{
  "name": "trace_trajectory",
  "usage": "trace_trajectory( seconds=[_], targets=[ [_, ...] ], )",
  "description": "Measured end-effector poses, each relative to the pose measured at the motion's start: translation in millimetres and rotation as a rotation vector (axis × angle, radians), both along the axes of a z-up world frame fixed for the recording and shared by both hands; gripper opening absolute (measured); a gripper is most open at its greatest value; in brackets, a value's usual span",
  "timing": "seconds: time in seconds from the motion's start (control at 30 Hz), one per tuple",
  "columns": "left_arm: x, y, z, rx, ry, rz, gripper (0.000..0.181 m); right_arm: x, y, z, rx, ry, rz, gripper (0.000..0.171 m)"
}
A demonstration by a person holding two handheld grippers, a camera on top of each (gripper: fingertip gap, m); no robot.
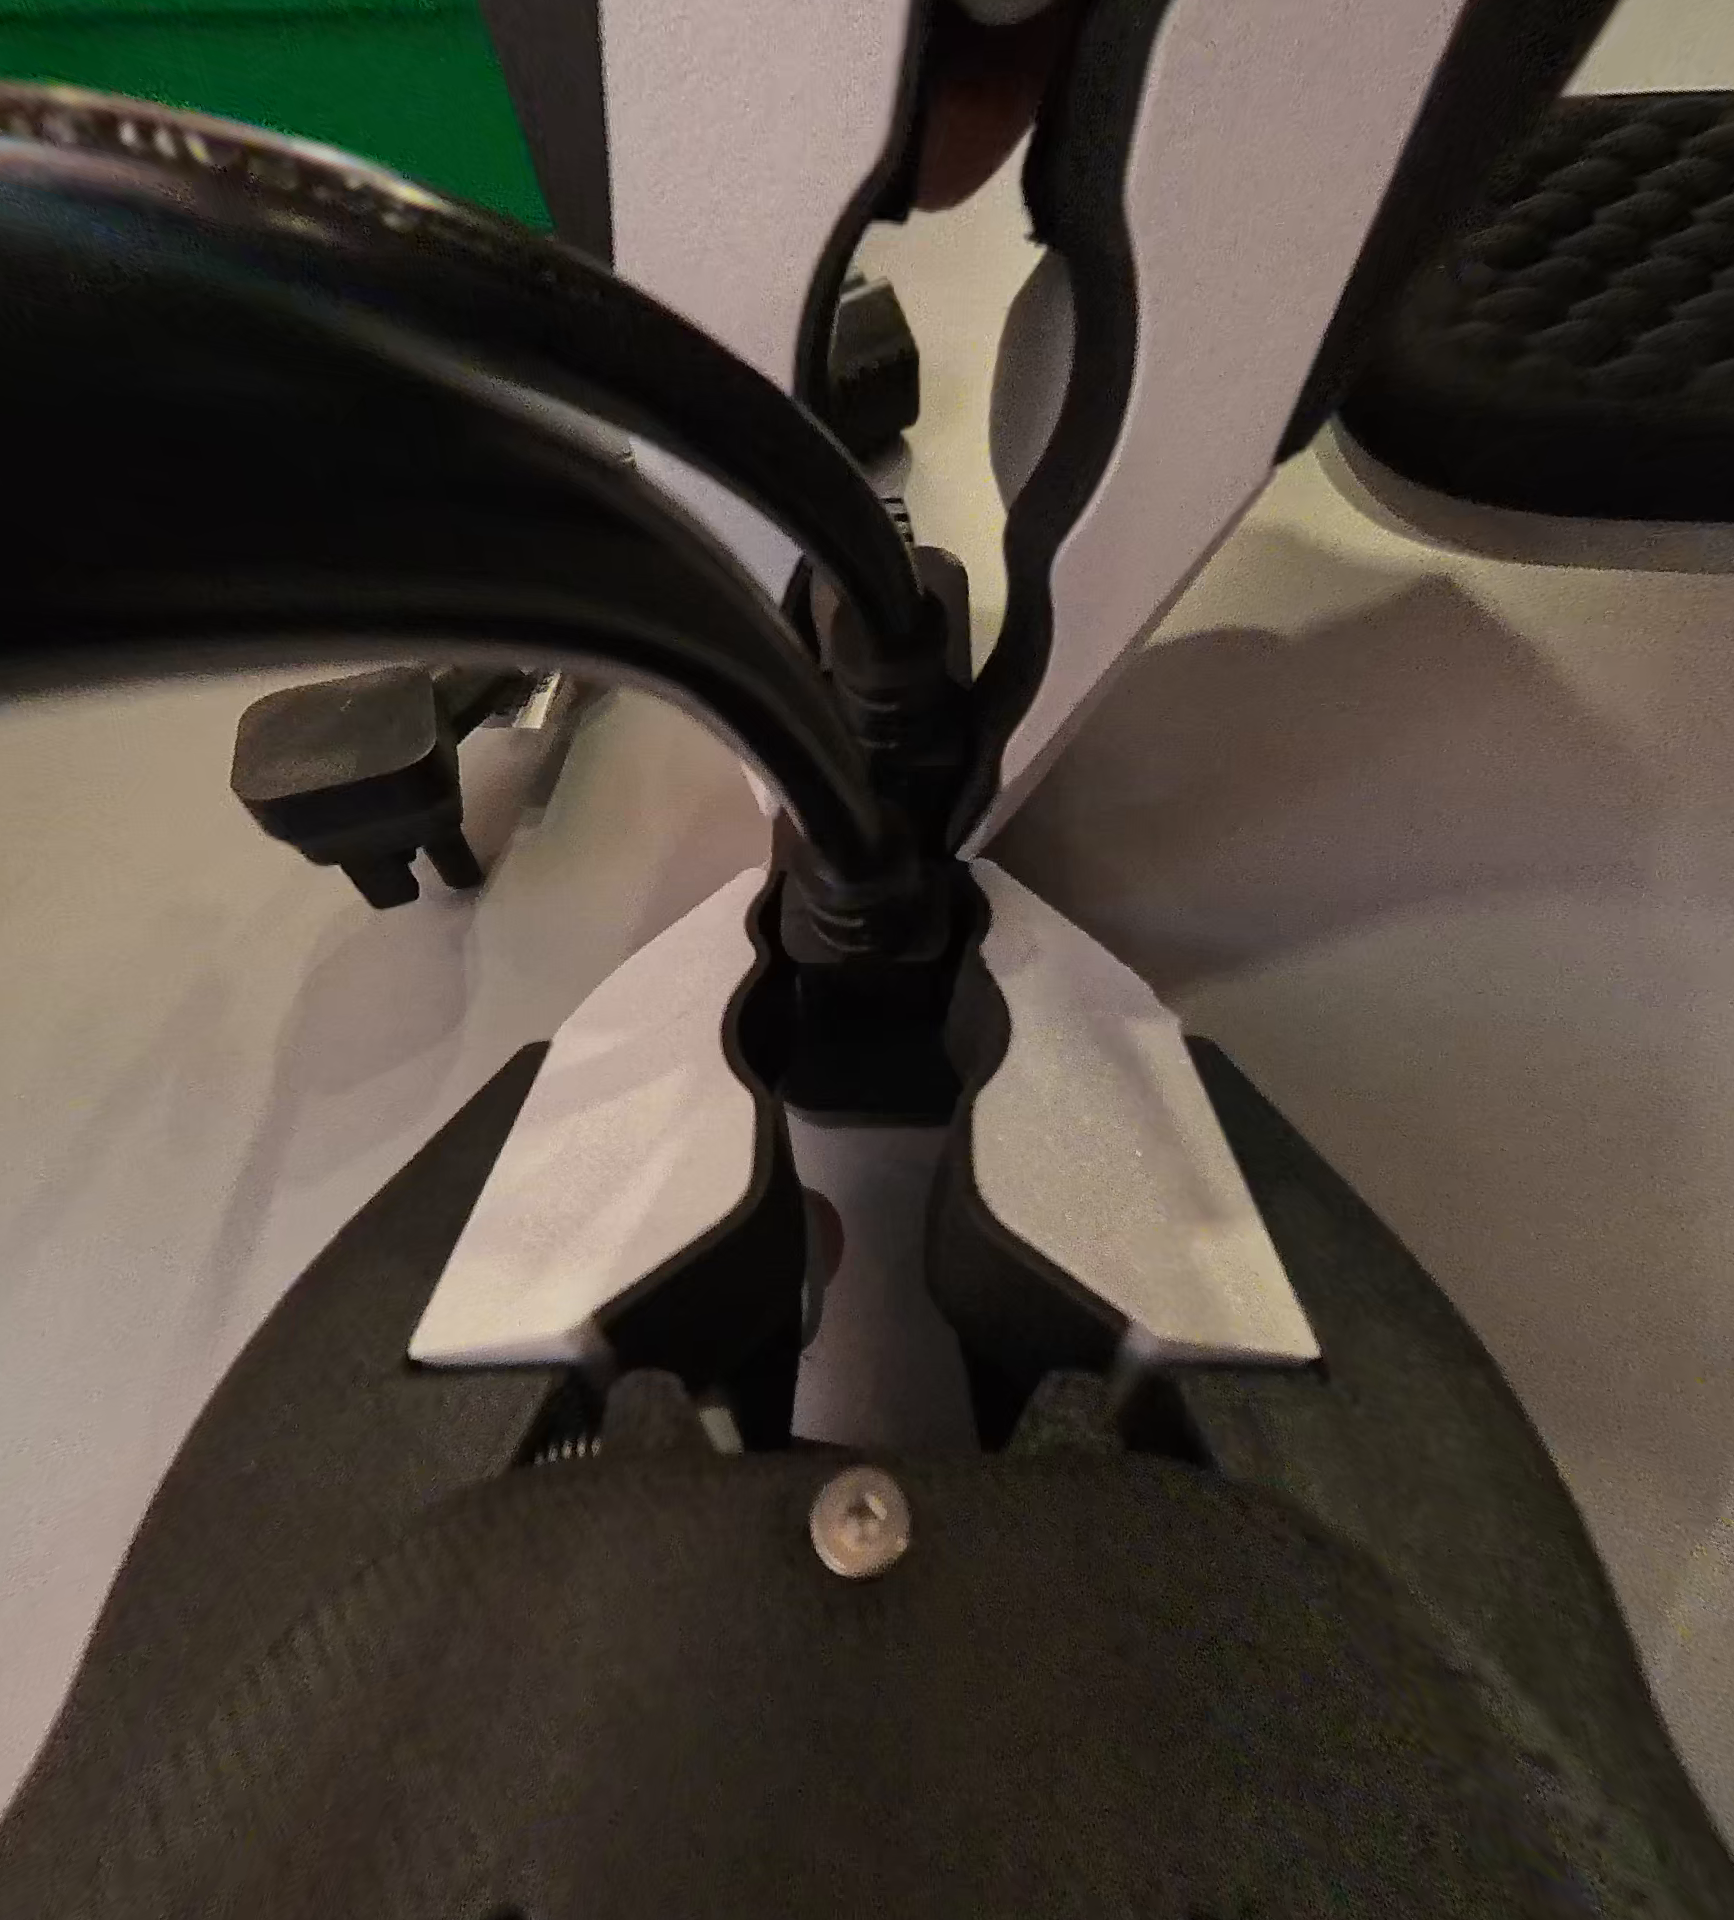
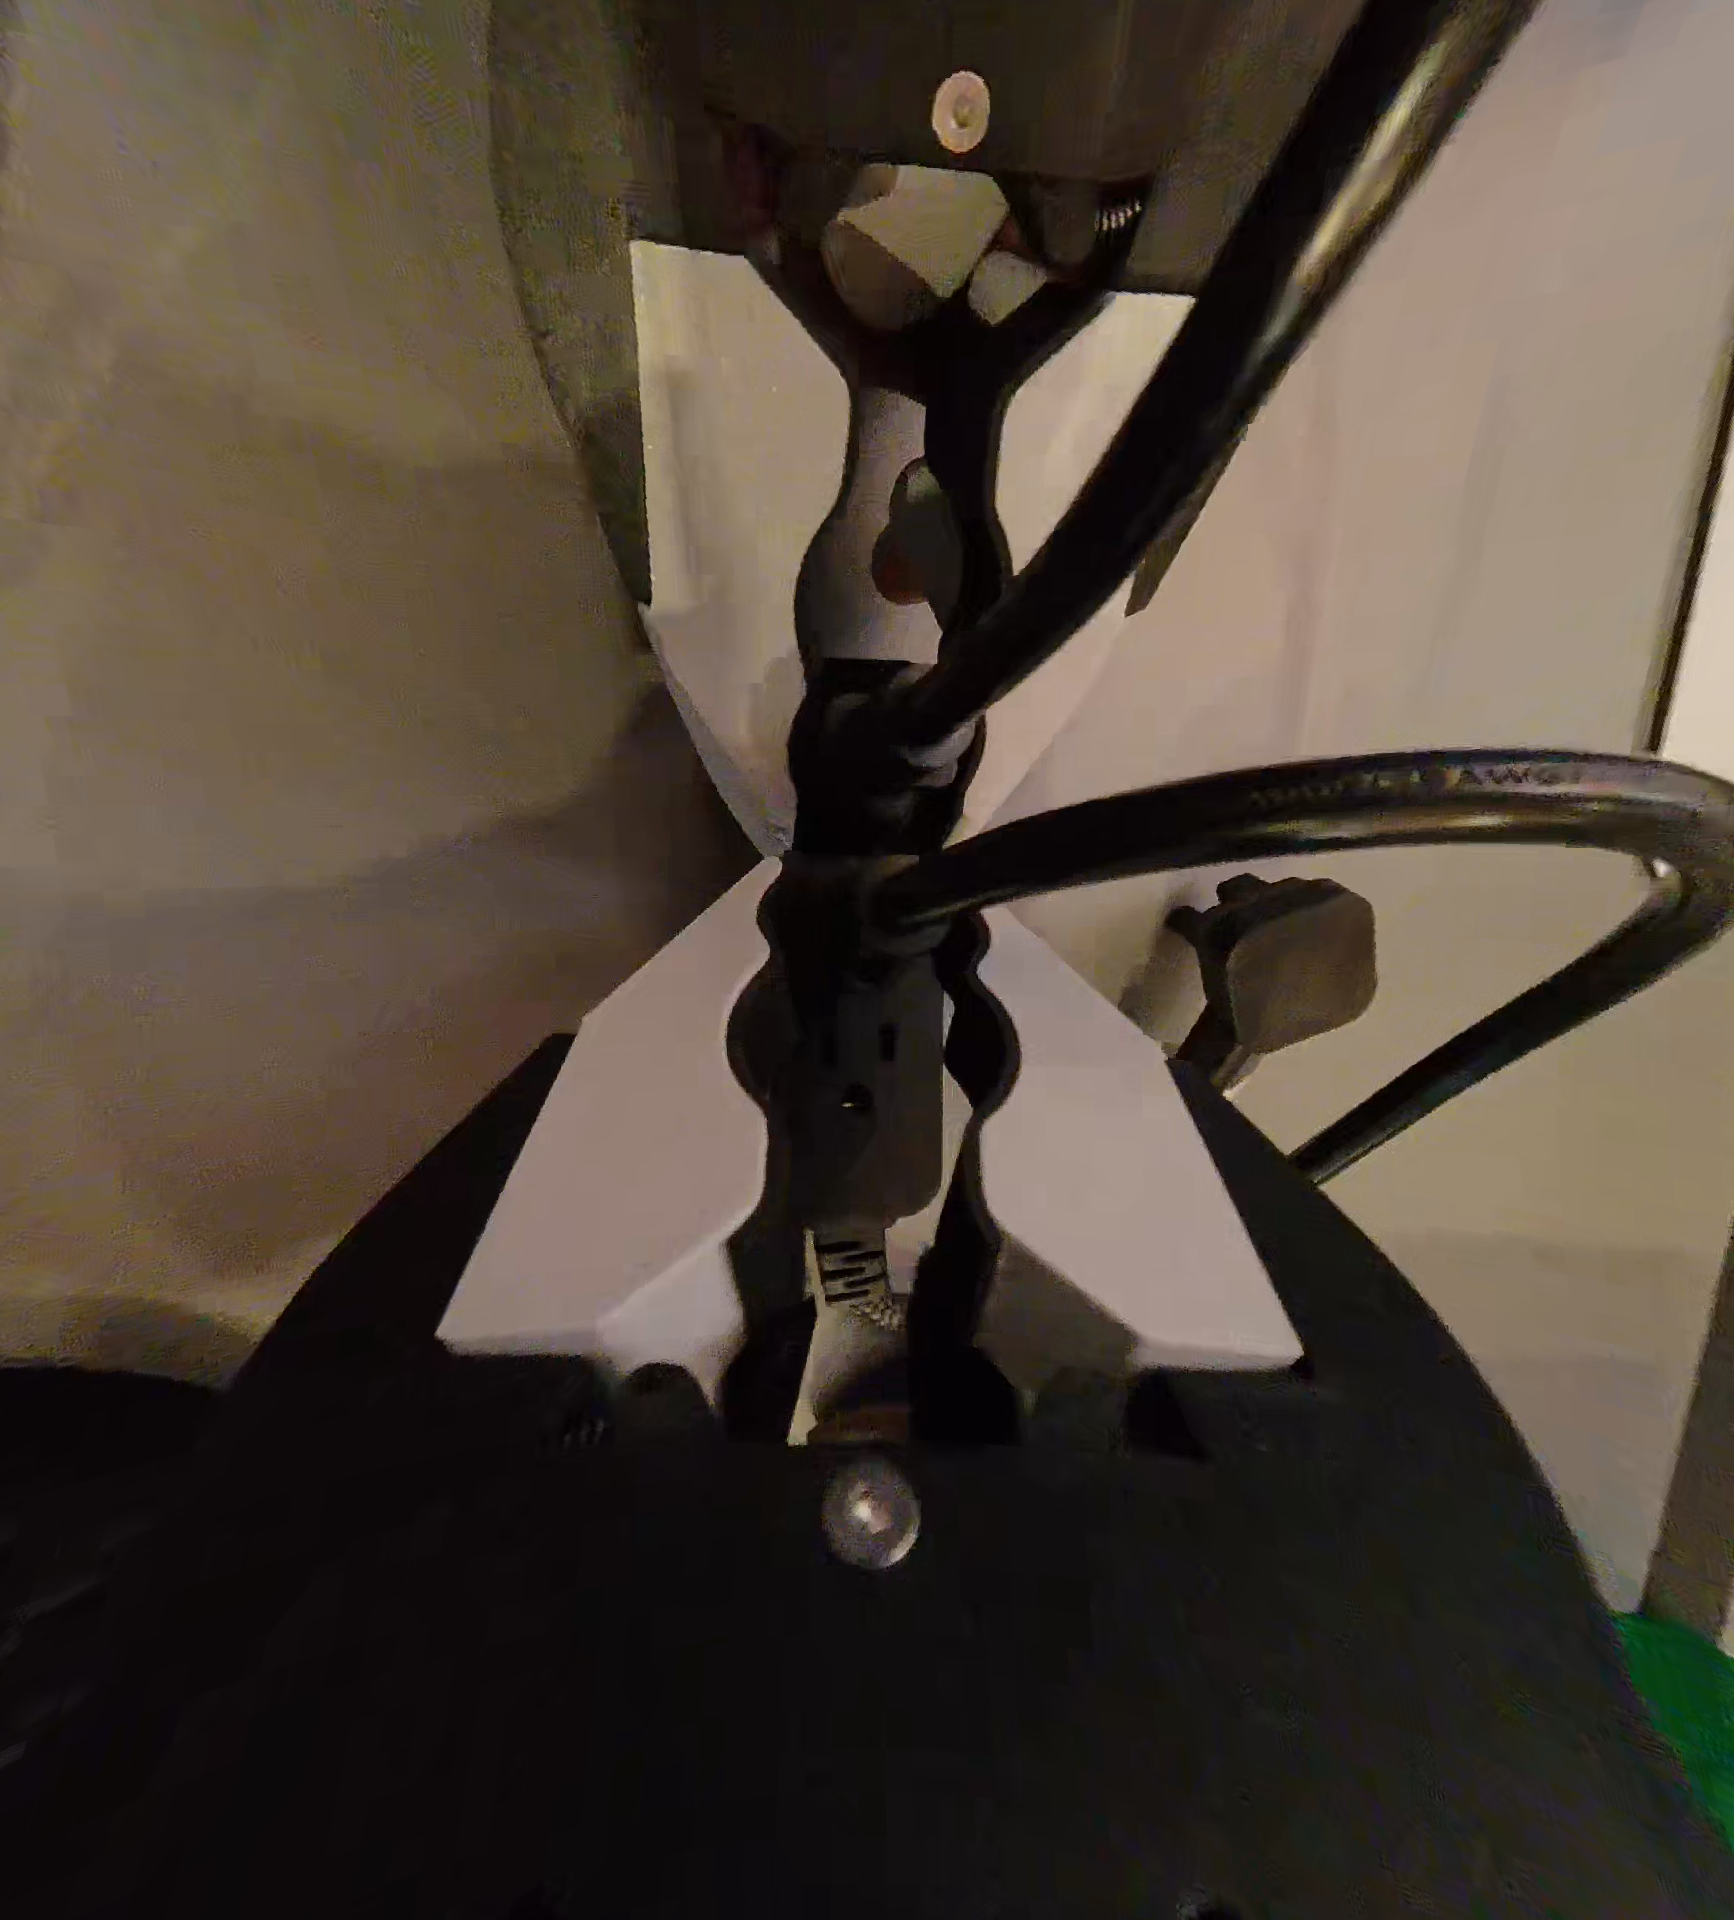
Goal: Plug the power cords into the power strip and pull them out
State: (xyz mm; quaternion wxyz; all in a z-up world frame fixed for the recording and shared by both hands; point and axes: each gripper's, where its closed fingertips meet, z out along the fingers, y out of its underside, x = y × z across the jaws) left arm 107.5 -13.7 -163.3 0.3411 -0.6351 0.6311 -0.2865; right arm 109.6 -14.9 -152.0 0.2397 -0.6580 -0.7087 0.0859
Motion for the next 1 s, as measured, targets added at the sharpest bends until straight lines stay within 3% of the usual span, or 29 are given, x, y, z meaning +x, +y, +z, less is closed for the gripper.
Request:
trace_trajectory(
  seconds=[0.13,0.33,0.53,0.67,0.87,1.0],
  targets=[
    [-1,-1,1,0.006,-0.003,0.002,0.028,0,0,1,0.049,-0.004,0.002,0.023],
    [0,2,1,-0.017,-0.004,0.014,0.027,-3,5,4,-0.494,0.213,-0.145,0.023],
    [0,2,3,-0.013,-0.010,0.021,0.027,-3,6,6,-0.700,0.260,-0.182,0.025],
    [1,-2,1,0.004,0.002,0.002,0.028,-2,0,2,-0.337,0.135,-0.032,0.022],
    [2,-3,0,0.015,-0.005,-0.007,0.028,0,-3,3,0.040,0.044,0.009,0.022],
    [2,-3,0,0.019,-0.007,-0.007,0.028,1,-4,3,0.105,-0.004,0.054,0.023]
  ],
)
